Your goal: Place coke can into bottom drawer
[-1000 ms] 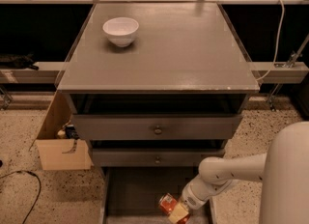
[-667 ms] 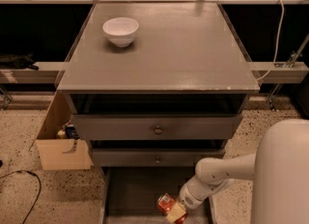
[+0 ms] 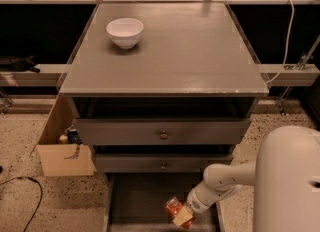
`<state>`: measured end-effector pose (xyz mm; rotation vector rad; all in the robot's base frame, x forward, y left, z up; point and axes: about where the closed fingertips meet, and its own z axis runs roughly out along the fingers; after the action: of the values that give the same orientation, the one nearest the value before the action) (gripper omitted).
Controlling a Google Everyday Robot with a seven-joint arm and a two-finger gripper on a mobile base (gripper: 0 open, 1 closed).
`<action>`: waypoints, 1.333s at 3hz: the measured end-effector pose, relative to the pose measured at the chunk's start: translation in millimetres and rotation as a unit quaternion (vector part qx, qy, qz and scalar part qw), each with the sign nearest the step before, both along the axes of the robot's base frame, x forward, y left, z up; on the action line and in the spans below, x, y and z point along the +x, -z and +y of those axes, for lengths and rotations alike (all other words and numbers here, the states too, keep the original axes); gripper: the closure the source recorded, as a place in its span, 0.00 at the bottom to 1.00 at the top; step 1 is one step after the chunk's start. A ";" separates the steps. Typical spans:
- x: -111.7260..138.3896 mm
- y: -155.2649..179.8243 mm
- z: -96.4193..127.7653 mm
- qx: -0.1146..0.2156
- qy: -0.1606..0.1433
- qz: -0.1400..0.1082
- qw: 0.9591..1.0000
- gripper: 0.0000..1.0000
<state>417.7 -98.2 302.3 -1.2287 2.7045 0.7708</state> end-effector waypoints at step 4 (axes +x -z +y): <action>29.0 27.7 0.9 0.017 0.043 -0.065 0.997 1.00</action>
Offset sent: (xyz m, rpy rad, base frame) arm 0.0236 -0.0155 0.0008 0.0634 -0.1978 -0.1430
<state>446.6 -97.3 274.6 -1.1062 2.6092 0.6978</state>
